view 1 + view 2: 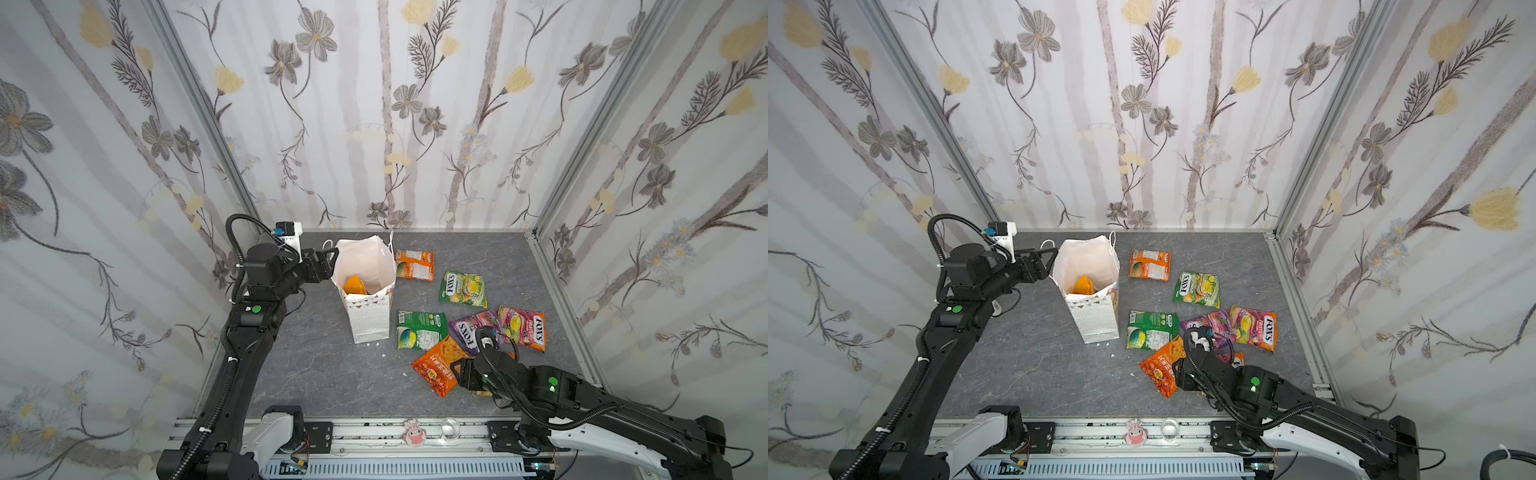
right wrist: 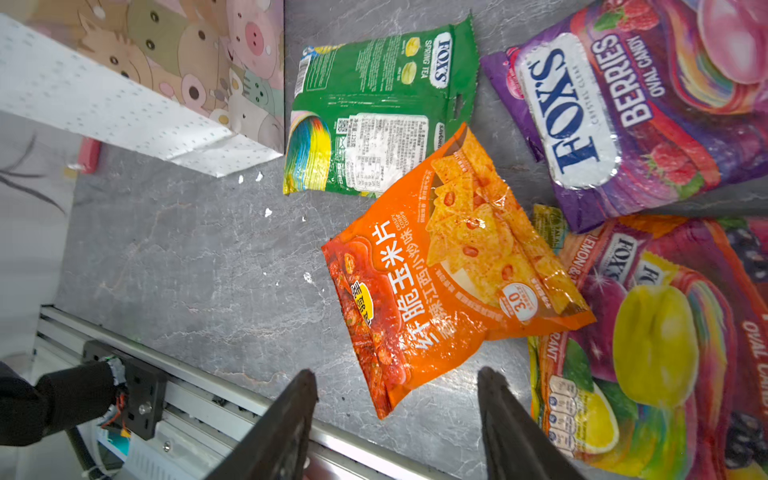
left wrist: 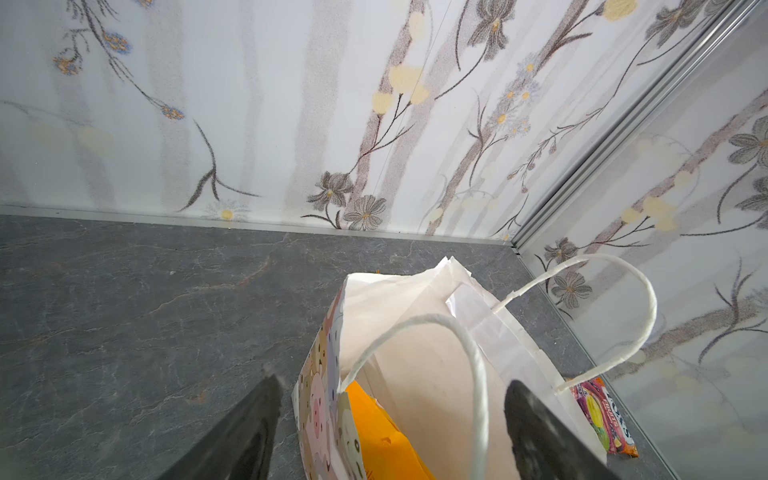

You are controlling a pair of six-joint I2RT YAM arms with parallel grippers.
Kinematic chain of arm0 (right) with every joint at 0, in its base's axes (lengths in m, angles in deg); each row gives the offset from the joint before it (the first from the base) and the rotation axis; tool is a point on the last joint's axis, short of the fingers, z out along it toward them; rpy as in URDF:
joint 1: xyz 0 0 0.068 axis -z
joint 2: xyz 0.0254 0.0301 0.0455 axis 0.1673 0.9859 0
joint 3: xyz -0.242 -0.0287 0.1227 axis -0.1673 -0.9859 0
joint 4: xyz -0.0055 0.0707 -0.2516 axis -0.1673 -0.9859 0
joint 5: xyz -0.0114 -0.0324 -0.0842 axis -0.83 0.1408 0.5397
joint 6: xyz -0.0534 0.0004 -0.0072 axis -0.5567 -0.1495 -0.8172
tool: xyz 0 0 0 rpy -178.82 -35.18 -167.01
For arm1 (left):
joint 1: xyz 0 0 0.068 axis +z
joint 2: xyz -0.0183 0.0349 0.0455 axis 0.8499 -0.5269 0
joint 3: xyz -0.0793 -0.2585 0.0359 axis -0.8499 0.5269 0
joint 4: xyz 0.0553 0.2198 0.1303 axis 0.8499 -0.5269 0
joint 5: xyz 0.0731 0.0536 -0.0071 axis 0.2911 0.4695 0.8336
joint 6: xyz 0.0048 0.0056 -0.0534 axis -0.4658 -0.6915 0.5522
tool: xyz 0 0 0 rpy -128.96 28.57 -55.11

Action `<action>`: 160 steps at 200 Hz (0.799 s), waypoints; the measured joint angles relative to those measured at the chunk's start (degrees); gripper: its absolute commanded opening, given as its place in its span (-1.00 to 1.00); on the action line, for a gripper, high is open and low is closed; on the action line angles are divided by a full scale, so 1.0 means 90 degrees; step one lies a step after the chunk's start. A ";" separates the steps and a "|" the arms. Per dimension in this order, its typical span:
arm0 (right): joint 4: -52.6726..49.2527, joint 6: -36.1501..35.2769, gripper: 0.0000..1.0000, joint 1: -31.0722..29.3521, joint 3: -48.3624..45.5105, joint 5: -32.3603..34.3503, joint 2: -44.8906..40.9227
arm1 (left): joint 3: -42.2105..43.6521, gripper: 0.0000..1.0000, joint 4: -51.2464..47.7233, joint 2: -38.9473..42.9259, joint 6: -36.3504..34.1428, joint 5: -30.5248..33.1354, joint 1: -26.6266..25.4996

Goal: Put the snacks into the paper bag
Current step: 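Lower the right gripper onto the orange corn chip bag and close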

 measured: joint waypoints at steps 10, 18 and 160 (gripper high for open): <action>-0.0015 0.0180 0.20 0.0010 -0.0119 0.0087 -0.0294 | 0.0000 0.70 -0.0002 0.0002 0.0000 0.0002 0.0000; -0.0015 0.0321 0.20 0.0024 -0.0199 0.0153 -0.0515 | 0.0000 0.70 -0.0002 0.0005 0.0000 0.0002 0.0002; 0.0838 0.0775 0.36 0.1115 -0.1379 -0.0903 -0.0374 | -0.0010 0.69 0.0012 -0.0095 0.0148 -0.0316 0.0270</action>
